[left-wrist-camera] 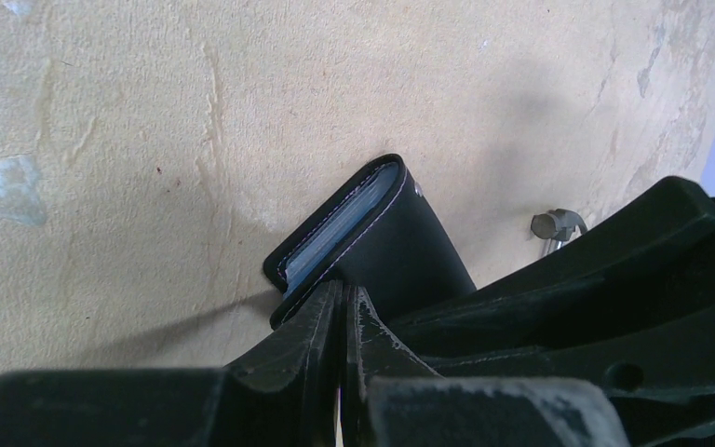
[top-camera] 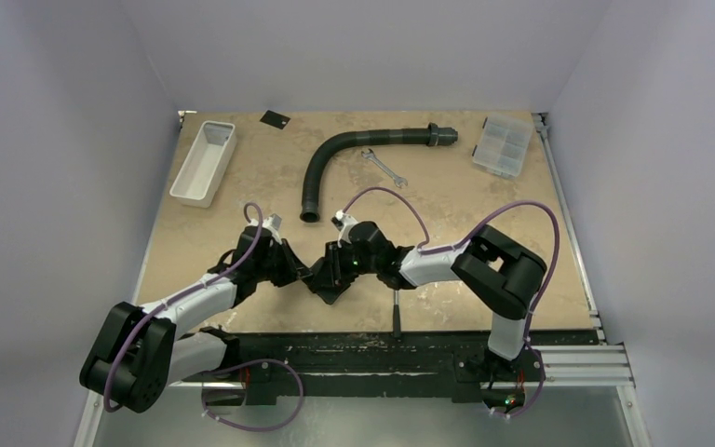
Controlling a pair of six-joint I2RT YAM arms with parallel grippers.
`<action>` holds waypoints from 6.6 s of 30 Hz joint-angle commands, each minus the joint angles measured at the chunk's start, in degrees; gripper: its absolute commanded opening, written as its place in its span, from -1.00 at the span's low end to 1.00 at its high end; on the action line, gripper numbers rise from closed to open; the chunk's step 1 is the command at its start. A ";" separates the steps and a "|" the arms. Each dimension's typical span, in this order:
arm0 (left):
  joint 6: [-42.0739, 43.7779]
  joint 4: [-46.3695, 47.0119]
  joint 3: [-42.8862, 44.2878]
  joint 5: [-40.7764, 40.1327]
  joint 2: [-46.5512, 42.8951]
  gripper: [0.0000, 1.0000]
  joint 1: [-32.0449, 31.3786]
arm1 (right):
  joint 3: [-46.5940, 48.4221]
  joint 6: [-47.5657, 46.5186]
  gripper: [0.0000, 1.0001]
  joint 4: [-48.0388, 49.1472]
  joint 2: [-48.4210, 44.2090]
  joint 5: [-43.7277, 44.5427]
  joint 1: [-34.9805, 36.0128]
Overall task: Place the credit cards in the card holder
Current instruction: Close the card holder at the center of the board.
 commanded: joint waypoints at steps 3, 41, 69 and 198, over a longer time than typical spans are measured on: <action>1.22 -5.19 -2.63 -3.20 0.38 -1.00 0.10 | 2.54 -0.34 -0.49 -0.19 -0.50 0.65 -1.11; 2.85 -7.42 -1.48 -5.73 1.57 -1.00 0.10 | 4.41 -6.23 -1.00 -11.11 -2.64 6.87 -0.27; 3.67 -9.05 -0.90 -7.27 1.69 -1.00 0.11 | 8.78 -10.24 -1.00 -16.66 -4.73 6.07 2.01; 11.75 -3.21 16.00 3.53 20.42 -1.00 0.18 | 8.72 -21.80 -1.00 -10.53 -1.80 -3.31 -3.06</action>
